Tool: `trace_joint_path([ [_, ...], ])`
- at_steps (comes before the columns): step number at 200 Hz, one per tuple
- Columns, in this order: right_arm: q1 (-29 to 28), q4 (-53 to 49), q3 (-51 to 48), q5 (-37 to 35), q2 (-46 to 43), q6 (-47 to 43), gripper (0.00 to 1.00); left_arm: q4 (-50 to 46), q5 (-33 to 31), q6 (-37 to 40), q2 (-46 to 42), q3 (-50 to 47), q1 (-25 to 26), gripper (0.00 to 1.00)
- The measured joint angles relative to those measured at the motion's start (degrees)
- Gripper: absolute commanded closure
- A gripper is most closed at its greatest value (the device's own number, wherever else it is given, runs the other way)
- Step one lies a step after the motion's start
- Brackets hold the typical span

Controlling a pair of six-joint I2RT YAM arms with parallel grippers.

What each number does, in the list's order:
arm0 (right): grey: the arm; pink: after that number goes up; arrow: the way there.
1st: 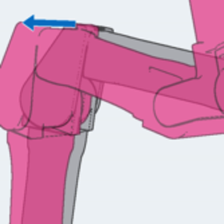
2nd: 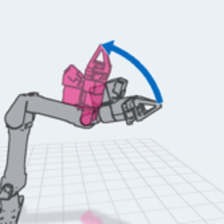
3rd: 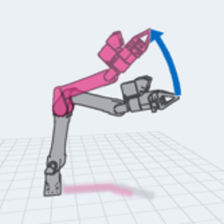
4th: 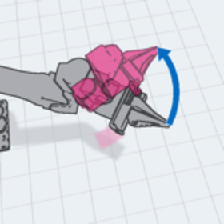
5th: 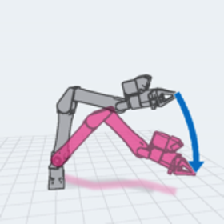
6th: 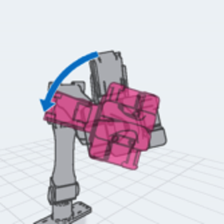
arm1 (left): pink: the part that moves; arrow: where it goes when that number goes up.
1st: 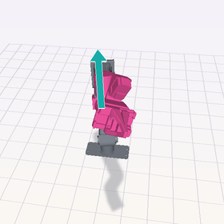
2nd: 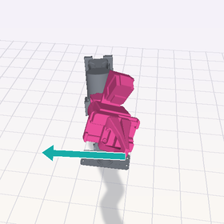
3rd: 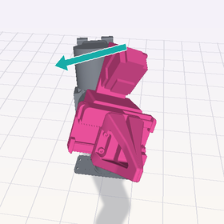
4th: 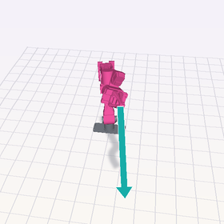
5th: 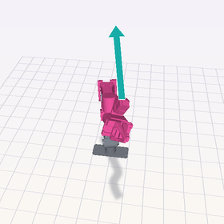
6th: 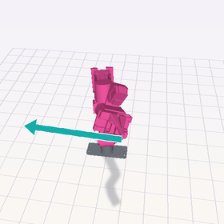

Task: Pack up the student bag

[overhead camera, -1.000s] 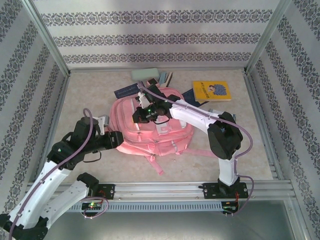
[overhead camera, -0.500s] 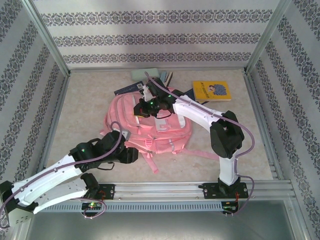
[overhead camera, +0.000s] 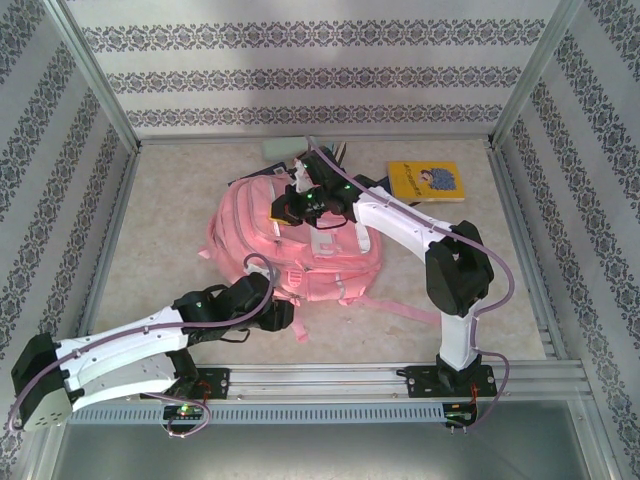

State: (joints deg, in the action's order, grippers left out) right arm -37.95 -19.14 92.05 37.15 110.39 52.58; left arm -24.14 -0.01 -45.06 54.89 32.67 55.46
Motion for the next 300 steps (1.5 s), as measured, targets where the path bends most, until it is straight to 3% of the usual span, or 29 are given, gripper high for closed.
trace_joint_path([
  [65, -0.02, 3.56, -1.4, 0.46, 0.0, 4.55, 1.0, 7.1, -6.71, 3.48, 8.17, -0.2, 0.0, 0.53],
  [136, -0.02, 4.83, -2.19, 0.74, -0.04, 5.79, 1.0, 12.26, -7.98, 5.49, 15.56, -0.2, 0.0, 0.59],
  [171, -0.02, 5.57, -2.6, 0.9, -0.11, 6.29, 1.0, 13.88, -8.04, 5.84, 19.17, -0.2, 0.0, 0.69],
  [209, -0.02, 6.88, -3.74, 0.94, -0.35, 7.3, 1.0, 14.12, -9.6, 5.9, 20.83, 0.24, 0.07, 0.89],
  [274, 0.63, 6.67, -4.39, 0.42, -0.94, 4.33, 1.0, 12.74, -9.6, 6.23, 15.91, 0.68, 0.09, 1.0],
  [289, 0.74, 4.96, -4.39, -0.92, -1.31, 1.62, 0.83, 12.24, -8.33, 6.58, 13.62, 0.68, 0.09, 1.0],
  [300, 0.74, 3.54, -4.5, -2.32, -1.77, -0.07, 0.65, 11.85, -7.06, 6.95, 12.02, 0.63, 0.09, 1.0],
])
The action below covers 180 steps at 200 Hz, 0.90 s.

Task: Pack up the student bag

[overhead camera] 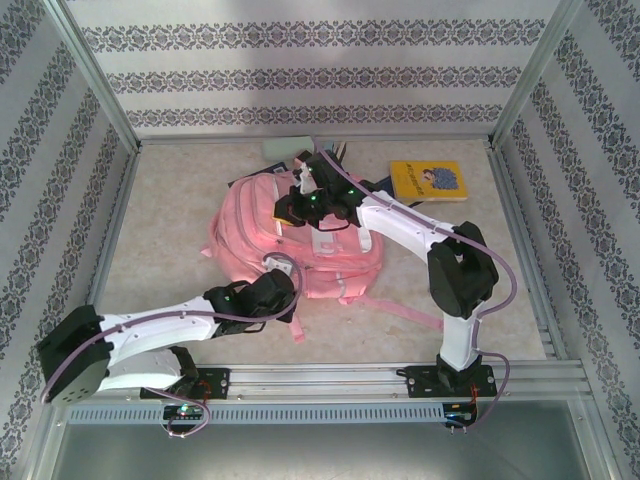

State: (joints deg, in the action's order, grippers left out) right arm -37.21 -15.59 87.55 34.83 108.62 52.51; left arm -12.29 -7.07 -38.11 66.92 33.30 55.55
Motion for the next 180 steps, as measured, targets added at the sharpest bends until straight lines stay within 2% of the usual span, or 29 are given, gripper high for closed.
trace_joint_path([
  [12, 0.42, -1.05, -0.63, -1.57, -0.79, -1.81, 0.53, -0.15, 1.31, 0.22, -1.36, -0.22, 0.0, 1.0],
  [50, 2.84, -4.39, -4.83, -6.62, -5.79, -6.16, 0.37, -0.17, 5.16, 0.42, -2.75, -2.34, -0.04, 1.0],
  [79, 3.65, -6.88, -9.29, -10.38, -13.57, -7.56, 0.39, 0.22, 7.15, 0.46, -1.53, -2.89, -0.04, 1.0],
  [117, 3.58, -8.2, -18.56, -13.88, -28.15, -6.16, 0.56, 1.36, 9.33, 0.9, 0.74, -2.86, -0.07, 1.0],
  [130, 3.58, -8.07, -23.21, -14.49, -32.83, -4.33, 0.59, 1.44, 9.68, 1.09, 0.96, -2.86, -0.11, 1.0],
  [142, 3.26, -8.37, -28.52, -15.8, -37.4, -1.64, 0.57, 1.68, 9.68, 1.09, 0.96, -2.86, -0.11, 1.0],
  [154, 2.21, -9.14, -33.66, -18.18, -41.59, 2.08, 0.52, 2.12, 9.68, 1.09, 0.98, -2.86, -0.11, 1.0],
  [180, -2.8, -9.7, -43.8, -23.8, -50.12, 11.58, 0.46, 4.42, 9.79, 1.44, 0.98, -2.86, -0.11, 1.0],
])
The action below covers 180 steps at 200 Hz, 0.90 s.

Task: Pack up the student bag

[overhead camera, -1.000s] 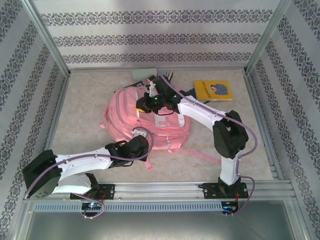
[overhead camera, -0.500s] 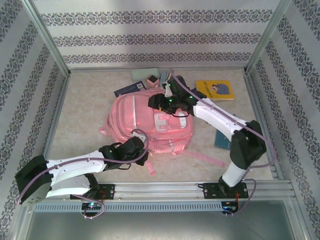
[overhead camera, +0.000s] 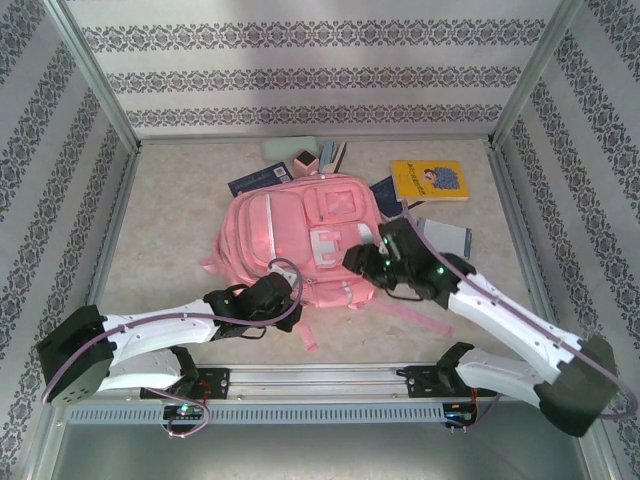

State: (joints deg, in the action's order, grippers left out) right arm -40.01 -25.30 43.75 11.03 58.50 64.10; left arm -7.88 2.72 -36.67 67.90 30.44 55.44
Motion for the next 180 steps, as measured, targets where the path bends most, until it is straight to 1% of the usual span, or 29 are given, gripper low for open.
trace_joint_path([
  [21, -3.48, 1.88, -5.2, -2.82, -2.71, 7.61, 0.41, 3.91, 0.13, 0.7, 0.0, -0.63, 0.0, 1.0],
  [54, -5.44, 10.21, -10.43, -4.83, 0.72, 16.76, 0.39, 6.23, 0.57, 1.79, 0.0, -0.81, 0.0, 1.0],
  [89, -6.88, 17.7, -11.28, -5.97, 6.64, 22.18, 0.36, 5.79, 2.47, 2.01, 2.45, 1.62, 0.0, 1.0],
  [107, -7.41, 19.82, -11.28, -6.97, 7.78, 24.04, 0.35, 5.68, 3.63, 1.97, 4.15, 2.82, -0.02, 1.0],
  [125, -8.24, 19.71, -11.26, -8.66, 7.5, 25.66, 0.35, 5.44, 4.59, 1.99, 4.76, 3.58, -0.04, 1.0],
  [132, -8.66, 18.6, -11.23, -9.77, 6.75, 25.83, 0.35, 5.46, 4.92, 1.99, 4.81, 3.76, -0.04, 1.0],
  [136, -8.83, 17.68, -11.13, -10.29, 6.1, 25.86, 0.33, 5.51, 5.14, 1.99, 4.81, 3.85, -0.02, 1.0],
  [148, -9.44, 13.57, -10.51, -12.92, 3.21, 26.03, 0.33, 5.64, 5.75, 1.99, 4.81, 4.02, -0.02, 1.0],
  [158, -9.75, 10.4, -10.25, -15.08, -0.52, 26.23, 0.35, 5.73, 6.12, 2.01, 4.81, 4.26, -0.02, 1.0],
  [168, -9.75, 8.11, -10.29, -16.7, -4.63, 26.97, 0.33, 5.75, 6.32, 1.99, 4.81, 4.61, -0.02, 1.0],
  [180, -9.75, 7.43, -11.06, -17.7, -8.87, 28.44, 0.33, 5.84, 6.64, 1.99, 4.81, 4.92, -0.02, 1.0],
])
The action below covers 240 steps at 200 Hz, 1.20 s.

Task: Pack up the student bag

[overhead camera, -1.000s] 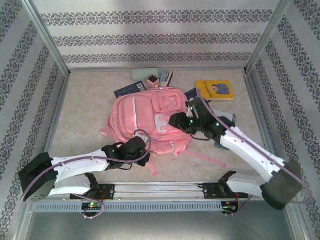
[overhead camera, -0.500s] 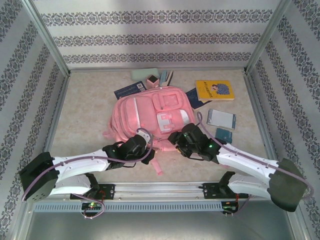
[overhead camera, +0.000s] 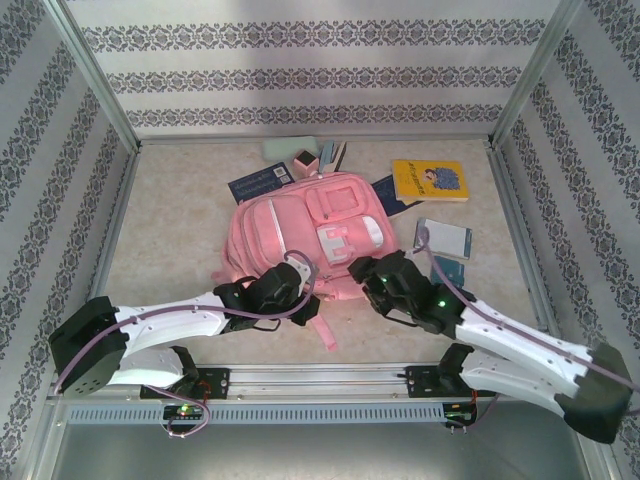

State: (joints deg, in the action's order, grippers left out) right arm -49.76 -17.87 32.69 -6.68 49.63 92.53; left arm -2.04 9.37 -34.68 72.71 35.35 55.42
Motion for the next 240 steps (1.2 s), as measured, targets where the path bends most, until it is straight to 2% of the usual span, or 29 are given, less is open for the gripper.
trace_joint_path([
  [29, 0.0, 0.11, -3.54, 0.31, -3.3, 3.23, 0.33, 0.48, 1.31, 0.02, 0.92, 0.74, 0.0, 1.0],
  [88, 0.0, 8.37, -7.43, 2.58, 5.33, 5.99, 0.34, 0.85, 2.89, 0.02, 2.64, 1.84, 0.0, 1.0],
  [130, -0.02, 16.0, -6.62, 4.07, 14.88, 5.77, 0.58, 0.83, 2.89, 0.0, 2.69, 2.51, -0.02, 1.0],
  [154, 0.0, 17.46, -5.75, 3.5, 16.7, 5.35, 0.78, 0.76, 2.86, 0.0, 2.71, 2.51, -0.02, 1.0],
  [174, 0.0, 17.88, -5.42, 2.27, 16.74, 4.55, 1.0, 0.76, 2.89, 0.0, 2.99, 2.56, -0.02, 1.0],
  [240, 1.09, 15.87, -5.38, 1.16, 13.42, 3.08, 1.0, -0.09, 2.12, 0.0, 2.27, 2.89, 0.0, 1.0],
])
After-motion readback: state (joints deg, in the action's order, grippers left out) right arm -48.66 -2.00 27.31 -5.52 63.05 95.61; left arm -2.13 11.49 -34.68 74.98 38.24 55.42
